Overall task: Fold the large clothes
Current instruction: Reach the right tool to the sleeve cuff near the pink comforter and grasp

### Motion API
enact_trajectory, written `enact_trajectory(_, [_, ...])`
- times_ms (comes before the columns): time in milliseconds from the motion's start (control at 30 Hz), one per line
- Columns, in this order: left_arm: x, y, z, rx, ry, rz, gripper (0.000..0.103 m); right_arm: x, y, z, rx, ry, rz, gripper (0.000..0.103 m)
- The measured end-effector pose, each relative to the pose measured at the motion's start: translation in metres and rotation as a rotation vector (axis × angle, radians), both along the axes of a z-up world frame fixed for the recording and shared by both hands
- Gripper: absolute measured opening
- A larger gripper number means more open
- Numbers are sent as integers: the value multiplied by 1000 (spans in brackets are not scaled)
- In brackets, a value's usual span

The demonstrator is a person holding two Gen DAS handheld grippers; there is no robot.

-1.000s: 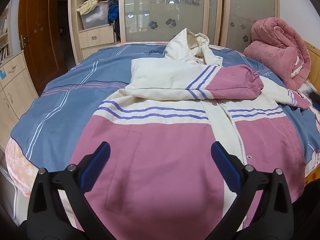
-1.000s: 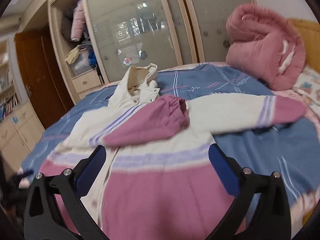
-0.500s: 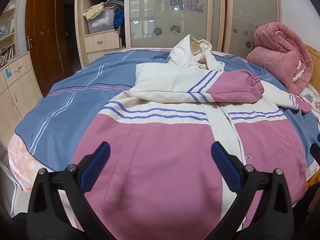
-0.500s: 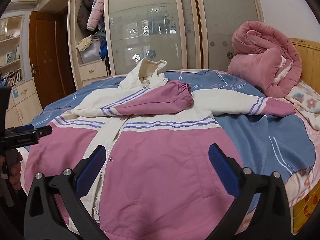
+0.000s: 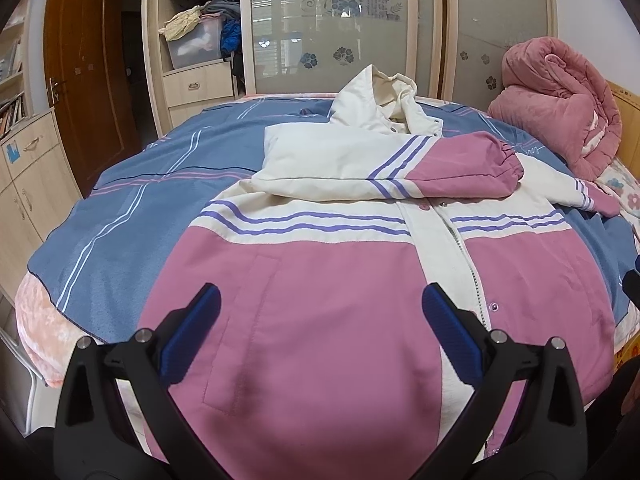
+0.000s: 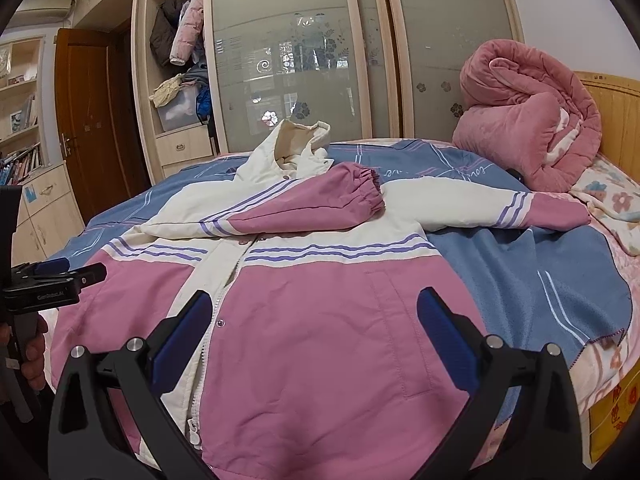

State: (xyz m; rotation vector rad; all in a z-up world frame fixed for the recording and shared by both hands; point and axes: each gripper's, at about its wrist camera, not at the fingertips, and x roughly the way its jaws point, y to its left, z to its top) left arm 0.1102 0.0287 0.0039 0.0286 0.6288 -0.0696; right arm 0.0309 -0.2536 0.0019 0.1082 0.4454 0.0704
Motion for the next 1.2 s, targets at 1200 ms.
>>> enact_trajectory(1200, [-1, 10, 16, -158, -19, -129, 101, 121, -393, -27, 787, 168, -517, 102])
